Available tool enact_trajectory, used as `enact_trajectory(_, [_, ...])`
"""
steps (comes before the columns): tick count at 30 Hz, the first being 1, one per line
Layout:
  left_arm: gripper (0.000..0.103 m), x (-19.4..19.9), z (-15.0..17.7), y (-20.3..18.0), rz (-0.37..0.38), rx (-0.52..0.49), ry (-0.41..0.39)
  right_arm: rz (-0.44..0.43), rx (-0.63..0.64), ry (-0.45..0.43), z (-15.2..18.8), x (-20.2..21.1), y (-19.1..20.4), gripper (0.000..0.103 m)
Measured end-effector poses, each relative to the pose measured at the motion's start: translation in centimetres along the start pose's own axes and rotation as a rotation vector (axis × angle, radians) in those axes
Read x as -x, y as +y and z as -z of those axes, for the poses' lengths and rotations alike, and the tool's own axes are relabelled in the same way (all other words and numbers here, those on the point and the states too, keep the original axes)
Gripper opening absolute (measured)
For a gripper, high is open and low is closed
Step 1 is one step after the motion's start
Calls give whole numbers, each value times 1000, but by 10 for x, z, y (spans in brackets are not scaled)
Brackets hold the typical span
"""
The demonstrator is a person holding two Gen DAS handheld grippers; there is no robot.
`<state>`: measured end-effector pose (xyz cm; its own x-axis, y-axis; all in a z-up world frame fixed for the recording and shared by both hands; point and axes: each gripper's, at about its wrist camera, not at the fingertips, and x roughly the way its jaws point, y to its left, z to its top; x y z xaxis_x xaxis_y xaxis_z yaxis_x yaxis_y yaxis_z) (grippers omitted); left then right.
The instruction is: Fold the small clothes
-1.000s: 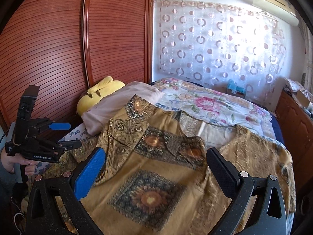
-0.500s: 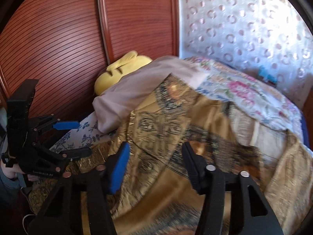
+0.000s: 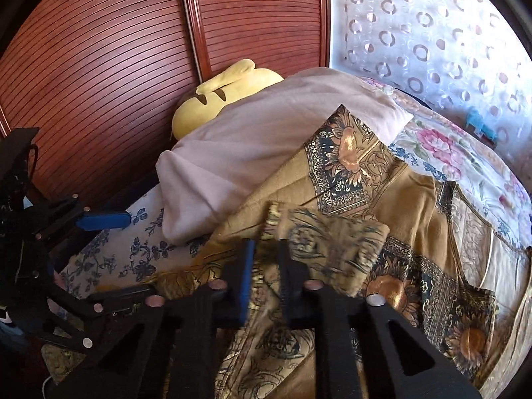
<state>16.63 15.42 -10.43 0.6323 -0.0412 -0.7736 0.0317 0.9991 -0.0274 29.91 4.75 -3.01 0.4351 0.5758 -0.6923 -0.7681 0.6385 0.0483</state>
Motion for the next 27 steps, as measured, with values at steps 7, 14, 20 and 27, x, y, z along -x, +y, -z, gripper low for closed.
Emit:
enact_trajectory(7, [81,0,0,0,2,1,-1,74,-47,-57,14,33,-20,4])
enact_trajectory(14, [81,0,0,0,1,1,-1,131,-115,-87,41,67,-39,3])
enact_trajectory(20, [81,0,1,-1,-1,6,0,186,-176,-69,66,83,-47,3])
enact_trajectory(27, [81,1,1,-2,-2,9,-3,241,-254,-123,93,131,-67,39])
